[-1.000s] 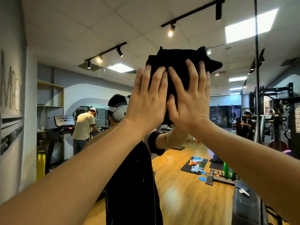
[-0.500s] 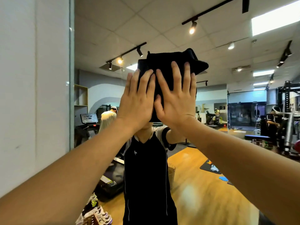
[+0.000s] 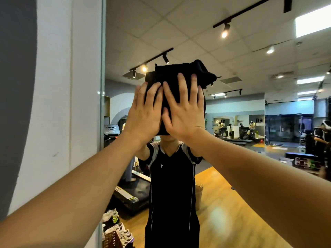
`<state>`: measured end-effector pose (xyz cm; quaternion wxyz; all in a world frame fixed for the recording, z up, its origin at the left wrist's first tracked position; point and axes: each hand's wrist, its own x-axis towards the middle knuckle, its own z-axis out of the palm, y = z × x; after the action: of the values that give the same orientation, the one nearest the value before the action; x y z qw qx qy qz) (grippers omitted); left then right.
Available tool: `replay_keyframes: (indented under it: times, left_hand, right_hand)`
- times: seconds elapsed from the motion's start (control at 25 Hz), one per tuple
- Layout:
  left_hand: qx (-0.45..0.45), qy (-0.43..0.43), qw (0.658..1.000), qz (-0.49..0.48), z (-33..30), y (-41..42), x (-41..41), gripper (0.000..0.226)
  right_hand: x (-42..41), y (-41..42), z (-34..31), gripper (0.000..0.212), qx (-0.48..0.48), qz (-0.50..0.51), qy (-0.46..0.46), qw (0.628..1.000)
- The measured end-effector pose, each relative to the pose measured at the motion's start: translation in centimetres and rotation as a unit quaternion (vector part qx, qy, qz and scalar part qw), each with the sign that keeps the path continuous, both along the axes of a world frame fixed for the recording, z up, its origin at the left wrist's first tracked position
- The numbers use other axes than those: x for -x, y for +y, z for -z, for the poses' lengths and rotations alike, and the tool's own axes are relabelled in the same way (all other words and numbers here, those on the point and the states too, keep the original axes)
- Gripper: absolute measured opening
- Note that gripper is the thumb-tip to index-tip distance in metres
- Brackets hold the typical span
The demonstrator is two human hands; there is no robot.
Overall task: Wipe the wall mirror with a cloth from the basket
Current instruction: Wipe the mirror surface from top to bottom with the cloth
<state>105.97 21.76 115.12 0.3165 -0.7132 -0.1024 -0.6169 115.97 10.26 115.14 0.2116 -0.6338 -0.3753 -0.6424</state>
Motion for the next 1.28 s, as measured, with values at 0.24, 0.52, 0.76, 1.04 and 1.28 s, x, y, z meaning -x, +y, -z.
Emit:
replay_keyframes:
  times: [0.24,0.52,0.76,1.04,1.28]
  left_hand:
    - [-0.007,0.017,1.000,0.011,0.0,4.0,3.1,0.063]
    - [-0.007,0.030,0.999,0.014,0.0,8.4,6.9,0.063]
    - [-0.017,0.027,0.999,0.019,0.1,9.8,8.0,0.060]
    - [0.003,0.013,0.997,0.078,3.1,9.7,7.2,0.054]
    - [0.008,0.034,0.997,0.074,8.5,9.2,7.2,0.058]
  right_hand:
    - [3.4,4.0,0.7,0.072,-0.009,0.014,0.012,1.000]
    - [7.1,8.3,0.7,0.071,-0.008,0.020,0.012,1.000]
    - [8.7,10.2,1.0,0.068,-0.025,0.021,0.021,0.999]
    - [8.1,9.6,3.4,0.067,-0.025,0.011,0.014,1.000]
    - [7.8,8.7,8.8,0.069,-0.010,-0.006,0.027,1.000]
